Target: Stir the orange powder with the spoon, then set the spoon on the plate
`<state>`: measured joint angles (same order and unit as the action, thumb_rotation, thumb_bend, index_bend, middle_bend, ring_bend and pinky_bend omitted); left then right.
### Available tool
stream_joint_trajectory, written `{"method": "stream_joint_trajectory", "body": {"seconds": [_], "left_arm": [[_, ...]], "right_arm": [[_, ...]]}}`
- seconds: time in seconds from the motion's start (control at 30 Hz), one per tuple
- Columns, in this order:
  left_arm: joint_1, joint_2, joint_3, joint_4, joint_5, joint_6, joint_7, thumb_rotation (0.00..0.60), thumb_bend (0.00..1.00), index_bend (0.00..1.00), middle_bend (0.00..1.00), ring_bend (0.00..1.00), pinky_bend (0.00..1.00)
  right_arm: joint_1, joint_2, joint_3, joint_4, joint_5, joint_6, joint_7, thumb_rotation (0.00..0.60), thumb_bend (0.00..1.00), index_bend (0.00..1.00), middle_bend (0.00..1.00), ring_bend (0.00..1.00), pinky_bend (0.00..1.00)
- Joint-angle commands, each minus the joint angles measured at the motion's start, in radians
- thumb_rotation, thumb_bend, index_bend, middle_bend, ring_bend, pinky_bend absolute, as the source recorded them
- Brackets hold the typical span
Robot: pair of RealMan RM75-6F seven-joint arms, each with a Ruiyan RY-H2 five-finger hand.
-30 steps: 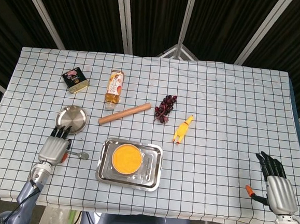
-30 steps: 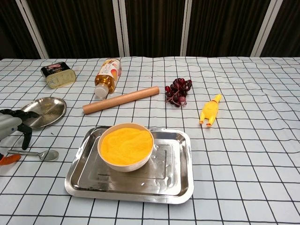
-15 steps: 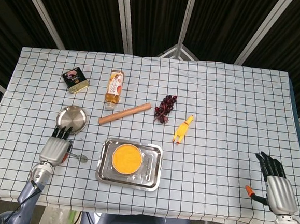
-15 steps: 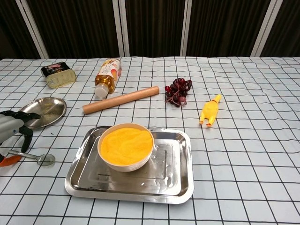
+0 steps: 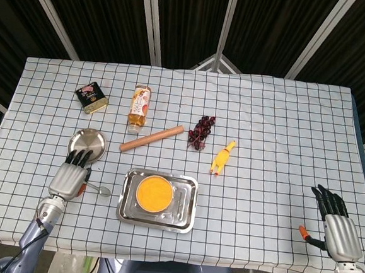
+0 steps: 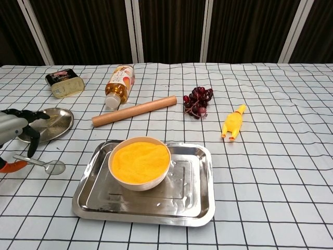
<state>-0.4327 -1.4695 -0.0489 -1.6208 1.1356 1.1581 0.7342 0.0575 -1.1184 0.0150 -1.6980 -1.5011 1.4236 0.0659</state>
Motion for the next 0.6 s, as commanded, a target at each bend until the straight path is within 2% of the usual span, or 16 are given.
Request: {"method": "stream_joint_trajectory", "body": {"seconds": [0.03, 0.3, 0.6], "left_arm": [[-0.017, 0.052, -0.014, -0.091, -0.011, 0.013, 0.058, 0.600, 0.51, 0.54, 0.00, 0.00, 0.00], [-0.079, 0.111, -0.067, -0.251, -0.117, 0.026, 0.221, 0.600, 0.51, 0.53, 0.00, 0.00, 0.00], [-0.190, 0.029, -0.139, -0.327, -0.335, 0.067, 0.412, 0.600, 0.51, 0.54, 0.00, 0.00, 0.00]], "right_arm": [[0.000, 0.000, 0.000, 0.000, 0.000, 0.000, 0.000, 0.600, 0.32, 0.00, 0.00, 0.00, 0.00], [0.001, 0.000, 0.001, -0.001, -0.001, 0.000, 0.001, 0.600, 0.32, 0.00, 0.00, 0.00, 0.00], [0.001, 0.003, 0.003, -0.004, 0.009, -0.005, 0.012, 0.600, 0.32, 0.00, 0.00, 0.00, 0.00]]}}
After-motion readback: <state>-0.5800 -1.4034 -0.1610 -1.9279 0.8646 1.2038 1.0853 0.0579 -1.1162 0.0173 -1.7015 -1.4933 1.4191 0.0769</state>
